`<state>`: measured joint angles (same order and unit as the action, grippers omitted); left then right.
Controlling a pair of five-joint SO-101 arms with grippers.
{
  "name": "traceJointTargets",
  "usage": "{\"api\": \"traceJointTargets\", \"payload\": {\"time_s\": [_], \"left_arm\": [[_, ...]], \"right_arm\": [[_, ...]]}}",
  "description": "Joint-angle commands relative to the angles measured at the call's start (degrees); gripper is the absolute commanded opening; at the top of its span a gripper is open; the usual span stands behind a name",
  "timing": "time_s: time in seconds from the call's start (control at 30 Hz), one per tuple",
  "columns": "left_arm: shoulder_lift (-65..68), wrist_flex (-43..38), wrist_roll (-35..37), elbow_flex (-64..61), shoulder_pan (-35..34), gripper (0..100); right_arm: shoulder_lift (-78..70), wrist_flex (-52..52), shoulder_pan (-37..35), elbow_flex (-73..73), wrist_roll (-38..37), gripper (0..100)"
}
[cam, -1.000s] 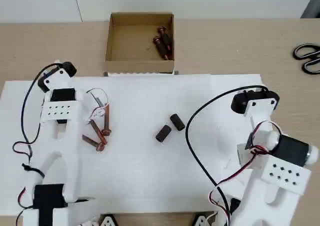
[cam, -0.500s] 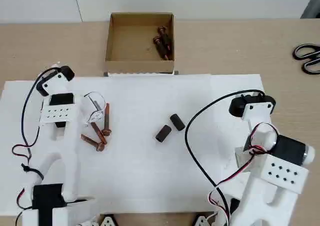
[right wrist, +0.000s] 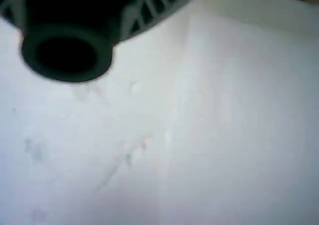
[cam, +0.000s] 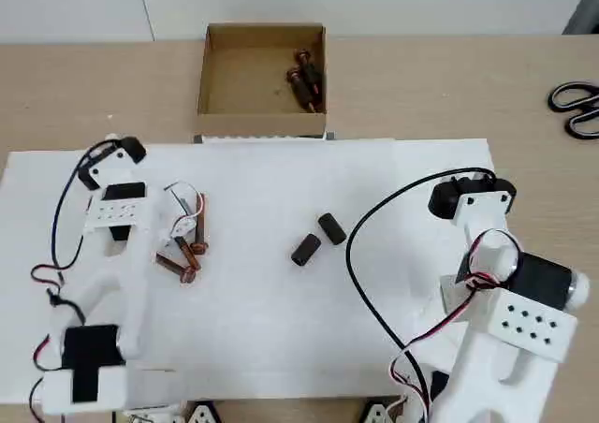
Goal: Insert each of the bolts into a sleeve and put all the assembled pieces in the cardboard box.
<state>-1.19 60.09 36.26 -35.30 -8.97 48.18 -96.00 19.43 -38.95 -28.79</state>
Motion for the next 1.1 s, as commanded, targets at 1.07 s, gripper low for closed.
{"api": "traceJointTargets", "payload": {"time_s": [1.07], "left_arm": [[6.3,40.4,-3.7,56.2,0.0,0]], "right_arm": [[20.1,-0.1,-5.8,13.0,0.3,0.7]]}}
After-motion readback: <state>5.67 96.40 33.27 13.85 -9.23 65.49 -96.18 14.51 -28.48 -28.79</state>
